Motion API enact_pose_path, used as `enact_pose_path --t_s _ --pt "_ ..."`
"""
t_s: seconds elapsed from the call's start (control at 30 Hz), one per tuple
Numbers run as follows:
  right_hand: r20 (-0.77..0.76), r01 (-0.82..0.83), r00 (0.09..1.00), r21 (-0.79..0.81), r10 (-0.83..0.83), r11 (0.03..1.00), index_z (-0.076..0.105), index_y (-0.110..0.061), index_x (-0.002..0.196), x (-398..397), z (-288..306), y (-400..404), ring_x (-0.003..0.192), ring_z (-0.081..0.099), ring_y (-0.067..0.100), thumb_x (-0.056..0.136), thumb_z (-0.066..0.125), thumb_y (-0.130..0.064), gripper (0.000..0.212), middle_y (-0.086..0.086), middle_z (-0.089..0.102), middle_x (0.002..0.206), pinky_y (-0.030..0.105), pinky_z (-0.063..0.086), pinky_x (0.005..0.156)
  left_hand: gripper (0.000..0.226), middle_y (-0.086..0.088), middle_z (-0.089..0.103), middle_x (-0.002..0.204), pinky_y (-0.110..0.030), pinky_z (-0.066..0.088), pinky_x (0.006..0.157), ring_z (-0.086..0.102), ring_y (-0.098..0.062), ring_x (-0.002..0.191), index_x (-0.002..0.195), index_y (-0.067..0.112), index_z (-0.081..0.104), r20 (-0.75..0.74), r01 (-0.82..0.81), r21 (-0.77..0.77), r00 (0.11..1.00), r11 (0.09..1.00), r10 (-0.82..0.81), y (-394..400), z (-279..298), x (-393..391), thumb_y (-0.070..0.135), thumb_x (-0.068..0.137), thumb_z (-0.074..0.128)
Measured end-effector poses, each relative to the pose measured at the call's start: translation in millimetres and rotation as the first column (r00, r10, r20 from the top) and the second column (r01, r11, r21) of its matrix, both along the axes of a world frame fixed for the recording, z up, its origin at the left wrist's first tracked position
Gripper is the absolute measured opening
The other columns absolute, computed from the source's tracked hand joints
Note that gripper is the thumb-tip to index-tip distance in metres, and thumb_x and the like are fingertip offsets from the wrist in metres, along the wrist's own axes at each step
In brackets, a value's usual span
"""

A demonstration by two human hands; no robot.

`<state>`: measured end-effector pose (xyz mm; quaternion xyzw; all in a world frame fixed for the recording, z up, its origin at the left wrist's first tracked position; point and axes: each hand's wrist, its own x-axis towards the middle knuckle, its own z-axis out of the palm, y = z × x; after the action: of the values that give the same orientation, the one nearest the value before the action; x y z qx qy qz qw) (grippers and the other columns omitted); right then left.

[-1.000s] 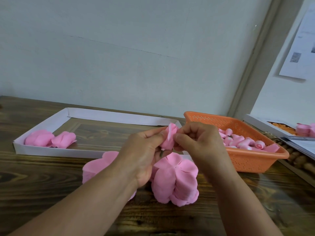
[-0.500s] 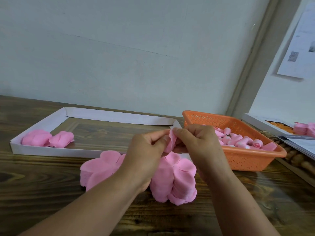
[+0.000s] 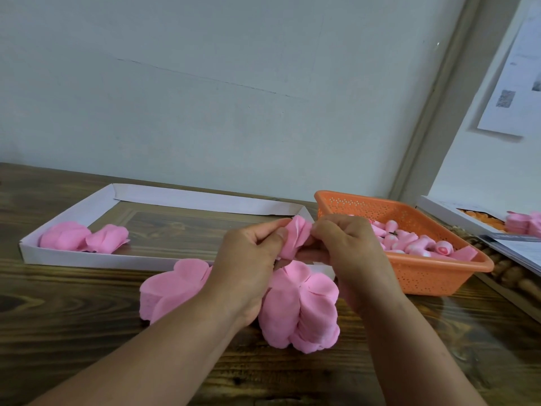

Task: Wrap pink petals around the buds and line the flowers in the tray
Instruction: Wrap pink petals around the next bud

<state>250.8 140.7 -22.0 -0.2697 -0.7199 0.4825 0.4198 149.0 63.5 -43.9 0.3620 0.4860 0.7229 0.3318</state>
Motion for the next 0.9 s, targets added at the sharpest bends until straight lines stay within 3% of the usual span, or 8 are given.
enact_pose_path --t_s 0.1,0.23,0.4,0.57,0.63,0.73,0.9 --pt "-0.017 0.001 1.000 -0.014 -0.001 1.000 0.055 0.010 0.065 0.4 0.5 0.1 0.072 0.068 0.039 0.084 0.039 0.004 0.025 0.023 0.066 0.068 0.051 0.057 0.075 0.034 0.004 0.076 0.085 -0.018 0.056 0.063 0.072 -0.007 0.076 0.081 0.027 0.074 0.070 0.018 -0.012 0.997 1.000 -0.017 -0.7 3.1 -0.8 0.006 0.095 0.052" --pt "-0.019 0.016 1.000 0.003 -0.016 1.000 0.054 0.002 0.061 -1.5 -0.3 0.1 0.065 0.066 0.031 0.085 0.041 0.003 0.027 0.013 0.060 0.058 0.043 0.058 0.069 0.031 -0.002 0.076 0.082 -0.019 0.053 0.056 0.071 -0.010 0.069 0.082 0.022 0.074 0.110 0.006 -0.009 0.994 1.000 -0.005 -0.5 3.5 -0.9 0.005 0.095 0.052" --pt "0.040 0.044 0.998 0.107 -0.049 0.993 0.062 -0.005 0.054 -3.5 -1.9 -3.2 0.066 0.067 0.036 0.085 0.064 -0.020 0.034 0.019 0.067 0.062 0.052 0.055 0.071 0.029 0.001 0.076 0.083 -0.017 0.056 0.062 0.073 -0.010 0.079 0.086 0.023 0.074 0.083 0.014 0.007 0.996 1.000 -0.014 -0.9 0.6 2.1 0.005 0.094 0.053" --pt "0.033 0.077 0.996 0.058 -0.079 0.995 0.058 0.011 0.066 -3.4 -2.8 -0.7 0.067 0.067 0.038 0.084 0.055 -0.003 0.023 0.025 0.066 0.067 0.056 0.055 0.072 0.040 0.003 0.076 0.082 -0.017 0.056 0.065 0.072 -0.009 0.081 0.067 0.032 0.077 0.055 0.022 0.034 0.998 0.999 -0.024 -1.3 0.8 5.6 0.008 0.092 0.056" --pt "0.033 0.074 0.997 0.053 -0.076 0.996 0.059 0.009 0.063 -3.6 -2.4 -1.6 0.065 0.066 0.039 0.083 0.054 -0.002 0.023 0.026 0.066 0.066 0.054 0.054 0.070 0.035 0.002 0.076 0.085 -0.019 0.057 0.069 0.073 -0.011 0.084 0.077 0.029 0.076 0.056 0.014 0.023 0.998 1.000 -0.015 0.4 -0.9 5.8 0.006 0.093 0.055" --pt "0.049 0.083 0.995 0.073 -0.087 0.994 0.059 -0.002 0.057 -3.3 -2.1 -3.2 0.056 0.064 0.027 0.085 0.059 -0.004 0.028 0.018 0.066 0.060 0.052 0.055 0.068 0.024 0.003 0.076 0.089 -0.022 0.057 0.074 0.072 -0.011 0.087 0.095 0.024 0.072 0.032 -0.002 0.013 0.999 1.000 0.001 2.5 -4.8 5.5 0.007 0.094 0.055" --pt "0.049 0.097 0.994 0.104 -0.102 0.990 0.055 -0.011 0.052 -3.5 -1.9 -4.9 0.058 0.067 0.029 0.086 0.060 -0.005 0.035 0.014 0.066 0.056 0.049 0.056 0.068 0.014 0.002 0.076 0.087 -0.020 0.057 0.076 0.072 -0.010 0.085 0.093 0.024 0.075 0.012 0.041 0.055 0.999 0.998 -0.042 0.6 -5.5 4.8 0.020 0.083 0.066"
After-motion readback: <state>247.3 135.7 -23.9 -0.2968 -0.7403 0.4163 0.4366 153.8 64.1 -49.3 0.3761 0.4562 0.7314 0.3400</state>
